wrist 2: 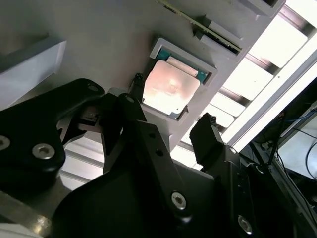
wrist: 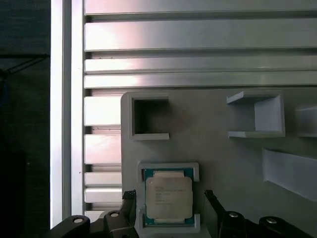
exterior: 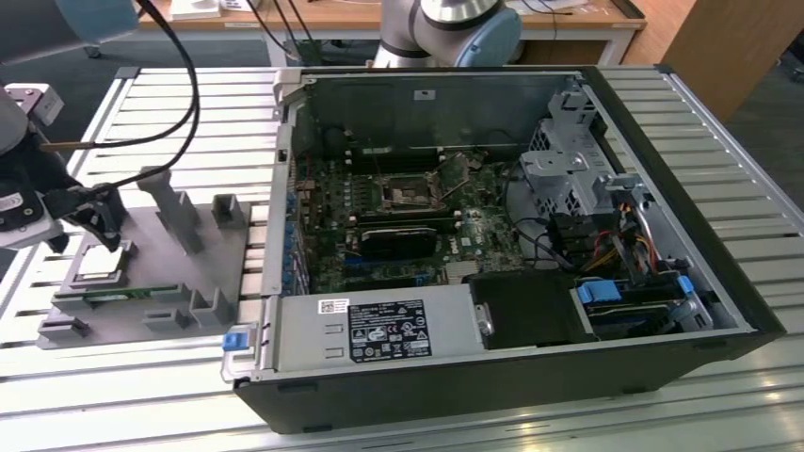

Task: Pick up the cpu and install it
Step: 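Pick up the cpu and move it towards the insertion slot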

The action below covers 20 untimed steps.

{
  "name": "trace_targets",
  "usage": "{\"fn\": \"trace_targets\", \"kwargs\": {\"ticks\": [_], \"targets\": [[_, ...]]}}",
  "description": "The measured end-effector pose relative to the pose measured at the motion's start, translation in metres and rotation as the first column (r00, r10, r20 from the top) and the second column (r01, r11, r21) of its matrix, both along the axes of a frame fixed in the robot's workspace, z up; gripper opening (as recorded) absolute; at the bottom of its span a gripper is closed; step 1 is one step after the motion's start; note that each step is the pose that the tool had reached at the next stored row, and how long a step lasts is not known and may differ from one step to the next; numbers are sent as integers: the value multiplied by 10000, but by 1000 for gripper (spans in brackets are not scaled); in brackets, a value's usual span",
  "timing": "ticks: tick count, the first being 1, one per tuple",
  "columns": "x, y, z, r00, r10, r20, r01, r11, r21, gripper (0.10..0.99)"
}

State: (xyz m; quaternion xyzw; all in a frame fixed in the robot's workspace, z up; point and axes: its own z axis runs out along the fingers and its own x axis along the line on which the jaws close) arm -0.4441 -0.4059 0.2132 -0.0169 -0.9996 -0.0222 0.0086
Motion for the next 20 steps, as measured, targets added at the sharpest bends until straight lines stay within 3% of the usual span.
{"fn": "trace_targets", "kwargs": {"ticks": [3, 4, 13, 20], "targets": [[-3, -1, -53, 10000, 0, 13, 0, 10000, 0, 659], [-3, -1, -71, 10000, -1, 16, 1, 10000, 0, 722], [-20, -2, -193, 9999, -27, 121, 27, 10000, 1, 722], [-27, -5, -256, 9999, -27, 125, 27, 10000, -12, 722]]}}
